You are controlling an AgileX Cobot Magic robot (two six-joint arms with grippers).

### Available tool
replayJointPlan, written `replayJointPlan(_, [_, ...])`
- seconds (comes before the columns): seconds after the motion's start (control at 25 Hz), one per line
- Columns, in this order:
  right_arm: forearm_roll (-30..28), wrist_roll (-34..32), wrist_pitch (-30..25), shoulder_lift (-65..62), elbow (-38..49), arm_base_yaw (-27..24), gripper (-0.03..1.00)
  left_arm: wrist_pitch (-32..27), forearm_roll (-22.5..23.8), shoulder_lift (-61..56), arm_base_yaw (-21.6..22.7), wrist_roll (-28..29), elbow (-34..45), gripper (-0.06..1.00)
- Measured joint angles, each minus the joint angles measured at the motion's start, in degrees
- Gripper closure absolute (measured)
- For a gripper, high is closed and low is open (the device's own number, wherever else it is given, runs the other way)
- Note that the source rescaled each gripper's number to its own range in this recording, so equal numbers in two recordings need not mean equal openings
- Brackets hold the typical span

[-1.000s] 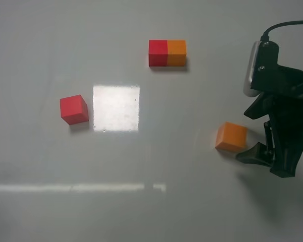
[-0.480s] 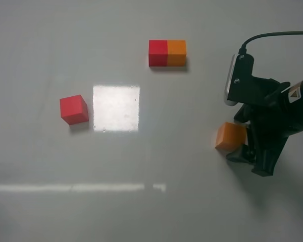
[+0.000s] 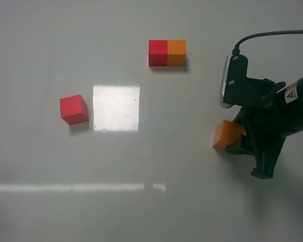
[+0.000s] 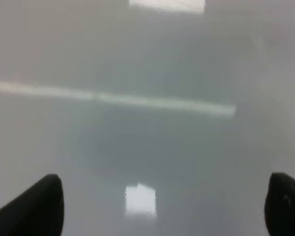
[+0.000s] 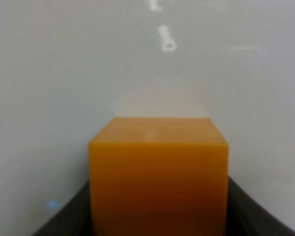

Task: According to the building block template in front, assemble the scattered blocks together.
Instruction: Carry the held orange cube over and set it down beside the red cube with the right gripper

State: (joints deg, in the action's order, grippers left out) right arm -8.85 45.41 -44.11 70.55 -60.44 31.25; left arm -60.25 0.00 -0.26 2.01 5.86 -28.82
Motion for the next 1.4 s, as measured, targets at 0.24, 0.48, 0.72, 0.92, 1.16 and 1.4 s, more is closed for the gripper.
replayJointPlan(0.24, [-0.08, 0.66, -5.68, 2.06, -10.21, 6.63, 0.97, 0.0, 0.0, 0.0, 0.0, 0.0, 0.0, 0.48])
replayJointPlan(0.48, [-0.83, 2.09, -12.27, 11.65, -22.26, 10.19, 0.97, 0.0, 0.0, 0.0, 0.0, 0.0, 0.0, 0.55])
replayJointPlan(0.72, [-4.47, 4.58, -13.14, 22.0, -33.21, 16.15, 0.97, 0.0, 0.0, 0.0, 0.0, 0.0, 0.0, 0.61])
replayJointPlan(0.92, [-5.21, 7.16, -15.11, 29.12, -40.75, 16.82, 0.97, 0.0, 0.0, 0.0, 0.0, 0.0, 0.0, 0.74])
replayJointPlan(1.16, [-6.43, 8.93, -15.53, 33.66, -47.13, 17.63, 0.97, 0.0, 0.0, 0.0, 0.0, 0.0, 0.0, 0.84])
replayJointPlan(1.4, [-10.33, 9.17, -16.92, 38.08, -51.26, 21.13, 0.97, 0.0, 0.0, 0.0, 0.0, 0.0, 0.0, 0.83])
